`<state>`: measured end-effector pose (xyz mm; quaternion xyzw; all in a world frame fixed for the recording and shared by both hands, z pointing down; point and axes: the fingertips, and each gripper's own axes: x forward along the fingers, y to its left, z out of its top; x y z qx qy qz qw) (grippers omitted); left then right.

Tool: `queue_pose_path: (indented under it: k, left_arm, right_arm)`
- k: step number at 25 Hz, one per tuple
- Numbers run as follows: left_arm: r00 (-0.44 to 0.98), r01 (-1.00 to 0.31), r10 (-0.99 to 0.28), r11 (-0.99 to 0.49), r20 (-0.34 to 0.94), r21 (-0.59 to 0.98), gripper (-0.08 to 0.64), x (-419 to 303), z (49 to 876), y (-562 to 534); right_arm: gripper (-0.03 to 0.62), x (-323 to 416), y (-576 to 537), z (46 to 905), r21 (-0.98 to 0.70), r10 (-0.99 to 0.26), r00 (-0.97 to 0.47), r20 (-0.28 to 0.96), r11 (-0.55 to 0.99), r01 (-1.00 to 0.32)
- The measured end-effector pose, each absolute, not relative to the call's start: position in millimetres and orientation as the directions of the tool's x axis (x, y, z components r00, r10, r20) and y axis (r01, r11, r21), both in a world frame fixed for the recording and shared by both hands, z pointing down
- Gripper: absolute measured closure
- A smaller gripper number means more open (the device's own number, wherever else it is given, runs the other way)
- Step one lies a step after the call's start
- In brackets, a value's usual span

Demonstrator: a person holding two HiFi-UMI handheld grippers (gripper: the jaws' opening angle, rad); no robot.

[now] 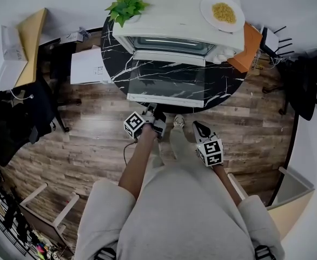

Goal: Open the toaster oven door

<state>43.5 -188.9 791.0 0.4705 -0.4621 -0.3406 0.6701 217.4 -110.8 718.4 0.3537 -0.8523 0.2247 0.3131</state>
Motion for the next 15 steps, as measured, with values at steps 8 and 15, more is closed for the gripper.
queue_pose_path:
  k: [8, 15]
  left_arm:
    - [0.338, 0.009, -0.897, 0.307, 0.286, 0.952, 0.479, 44.8, 789.8, -189.2]
    - [0.337, 0.056, -0.909, 0.280, 0.246, 0.958, 0.441, 44.7, 786.5, -189.0]
  right_arm:
    - [0.578, 219.0, -111.1, 716.1, -0.155, -0.467, -0.551, 0.691, 0.650, -0.744]
    - [0.578, 213.6, -108.8, 716.0, -0.150, -0.457, -0.555, 0.695, 0.663, -0.733]
